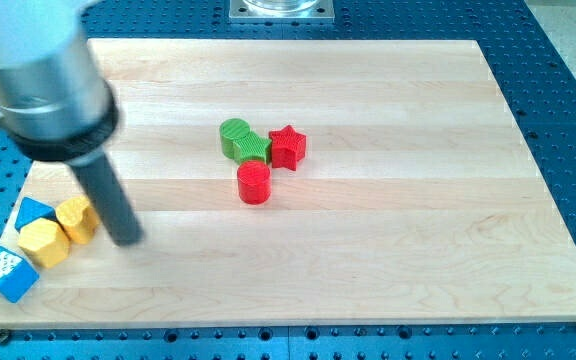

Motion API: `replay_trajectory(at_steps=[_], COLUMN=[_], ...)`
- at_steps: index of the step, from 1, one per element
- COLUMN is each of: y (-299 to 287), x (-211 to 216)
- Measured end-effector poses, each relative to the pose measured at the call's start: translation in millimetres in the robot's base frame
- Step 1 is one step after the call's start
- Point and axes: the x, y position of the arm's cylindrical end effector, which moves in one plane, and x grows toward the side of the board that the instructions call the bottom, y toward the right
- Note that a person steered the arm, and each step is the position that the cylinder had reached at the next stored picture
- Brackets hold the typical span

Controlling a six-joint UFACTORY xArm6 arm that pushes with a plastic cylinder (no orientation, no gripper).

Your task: Slide the yellow blocks to the top left of the green circle

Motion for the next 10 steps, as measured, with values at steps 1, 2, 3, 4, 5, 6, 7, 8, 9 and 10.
replay_trajectory(at_steps=[1,2,3,4,5,6,7,8,9,10], y=[1.7,-18.3,-22.8,-22.8,-62.6,-114.8,-154.9,-161.5,-139.8,-97.8], x=[66.0,67.7,68.0,68.0,67.7,66.0,65.6,57.4,43.5,0.8])
